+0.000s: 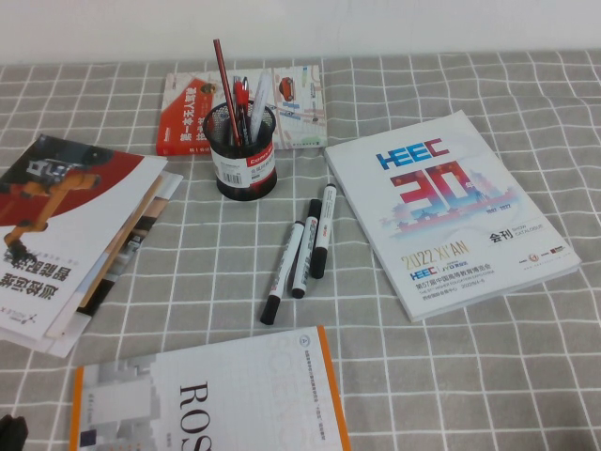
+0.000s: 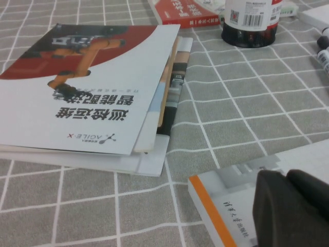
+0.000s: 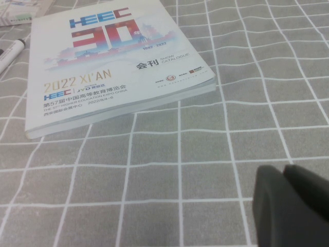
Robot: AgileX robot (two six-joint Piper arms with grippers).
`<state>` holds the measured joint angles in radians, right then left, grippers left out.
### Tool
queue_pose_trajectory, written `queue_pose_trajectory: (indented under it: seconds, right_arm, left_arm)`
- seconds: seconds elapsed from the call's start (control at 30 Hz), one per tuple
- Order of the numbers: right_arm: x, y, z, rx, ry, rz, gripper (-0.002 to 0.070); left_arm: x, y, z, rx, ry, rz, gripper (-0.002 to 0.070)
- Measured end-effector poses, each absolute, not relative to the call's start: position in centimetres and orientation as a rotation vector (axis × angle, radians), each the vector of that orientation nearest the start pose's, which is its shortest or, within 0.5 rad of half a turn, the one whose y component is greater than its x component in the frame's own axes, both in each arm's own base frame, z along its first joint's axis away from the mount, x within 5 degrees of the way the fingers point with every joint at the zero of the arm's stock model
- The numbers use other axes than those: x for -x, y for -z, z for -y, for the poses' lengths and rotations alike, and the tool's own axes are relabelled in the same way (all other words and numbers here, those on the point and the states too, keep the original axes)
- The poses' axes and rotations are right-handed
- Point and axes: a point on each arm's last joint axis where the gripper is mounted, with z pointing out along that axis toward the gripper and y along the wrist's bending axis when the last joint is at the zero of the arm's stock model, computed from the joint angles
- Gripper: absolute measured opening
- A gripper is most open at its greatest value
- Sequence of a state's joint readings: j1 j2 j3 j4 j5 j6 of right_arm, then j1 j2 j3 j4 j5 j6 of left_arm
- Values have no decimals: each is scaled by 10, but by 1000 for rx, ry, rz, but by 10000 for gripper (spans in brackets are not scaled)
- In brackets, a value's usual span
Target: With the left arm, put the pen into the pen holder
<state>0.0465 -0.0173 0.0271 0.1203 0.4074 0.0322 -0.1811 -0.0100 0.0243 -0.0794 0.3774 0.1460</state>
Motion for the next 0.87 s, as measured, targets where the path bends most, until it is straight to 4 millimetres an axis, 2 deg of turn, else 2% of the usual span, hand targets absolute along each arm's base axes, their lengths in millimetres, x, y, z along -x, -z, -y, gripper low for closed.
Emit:
queue_pose_trajectory:
  seconds: [0.87]
  right_arm:
    - [-51,-169,-7,-59,-174,-1901,-15]
  left_arm:
    - [-52,-171,9,-211,63,-1866,-2]
